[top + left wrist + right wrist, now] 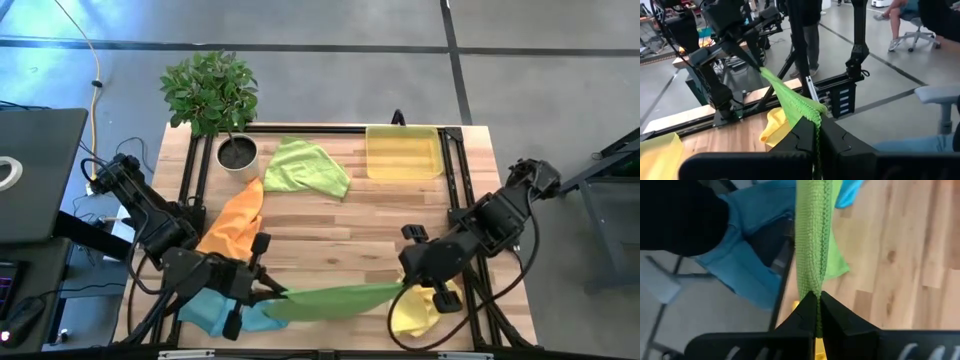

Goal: Fold microfiber towels
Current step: Fold the green microfiber towel

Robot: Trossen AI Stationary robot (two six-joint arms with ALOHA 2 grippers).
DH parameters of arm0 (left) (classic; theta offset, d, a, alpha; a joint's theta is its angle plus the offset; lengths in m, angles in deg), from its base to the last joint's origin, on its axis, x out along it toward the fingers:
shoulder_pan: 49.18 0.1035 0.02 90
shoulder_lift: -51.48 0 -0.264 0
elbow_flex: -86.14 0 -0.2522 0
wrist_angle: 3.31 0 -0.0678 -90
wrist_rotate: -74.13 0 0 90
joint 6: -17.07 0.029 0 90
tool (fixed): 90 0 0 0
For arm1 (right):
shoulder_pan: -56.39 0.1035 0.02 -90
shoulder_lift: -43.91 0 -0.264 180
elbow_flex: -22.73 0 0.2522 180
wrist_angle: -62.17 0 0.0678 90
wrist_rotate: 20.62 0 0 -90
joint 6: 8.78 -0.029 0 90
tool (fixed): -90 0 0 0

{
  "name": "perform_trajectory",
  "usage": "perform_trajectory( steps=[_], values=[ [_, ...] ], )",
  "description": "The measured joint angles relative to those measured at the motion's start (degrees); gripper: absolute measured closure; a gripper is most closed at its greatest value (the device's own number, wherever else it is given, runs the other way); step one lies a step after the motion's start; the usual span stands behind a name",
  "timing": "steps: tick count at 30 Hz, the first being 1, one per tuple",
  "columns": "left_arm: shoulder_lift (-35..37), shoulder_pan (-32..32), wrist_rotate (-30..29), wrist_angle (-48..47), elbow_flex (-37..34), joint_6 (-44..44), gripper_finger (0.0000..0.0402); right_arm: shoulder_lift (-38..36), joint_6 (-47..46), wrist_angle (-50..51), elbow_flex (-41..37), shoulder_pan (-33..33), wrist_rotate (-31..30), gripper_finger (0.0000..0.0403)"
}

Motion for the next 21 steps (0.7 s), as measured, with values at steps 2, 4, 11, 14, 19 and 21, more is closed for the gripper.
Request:
perform_trajectory(
  steps=[2,4,11,14,19,21],
  values=[
    [-0.05,0.0,0.02,0.29,0.0,-0.97,0.0401,-0.59,-0.13,-0.69,0.0,0.0,0.97,0.0402],
    [-0.49,0.13,0.0,0.61,0.0,-1.32,0.0401,-1.34,-1.47,-1.42,0.0,0.0,1.1,0.0402],
    [-1.89,0.05,3.0,1.7,-0.07,-1.83,0.0401,-3.63,-9.02,-4.64,0.01,0.0,-0.54,0.0402],
    [-2.61,-0.09,3.45,1.96,0.04,-1.89,0.0401,-3.65,-12.02,-4.63,0.02,0.19,-0.05,0.0402],
    [-3.65,-0.11,4.13,3.0,-0.03,-4.73,0.0401,-3.47,-17.92,-4.84,0.02,0.45,2.63,0.0402],
    [-3.74,-0.11,4.66,4.5,-0.07,-4.99,0.0401,-3.47,-19.65,-5.21,0.02,0.82,2.99,0.0402]
  ],
)
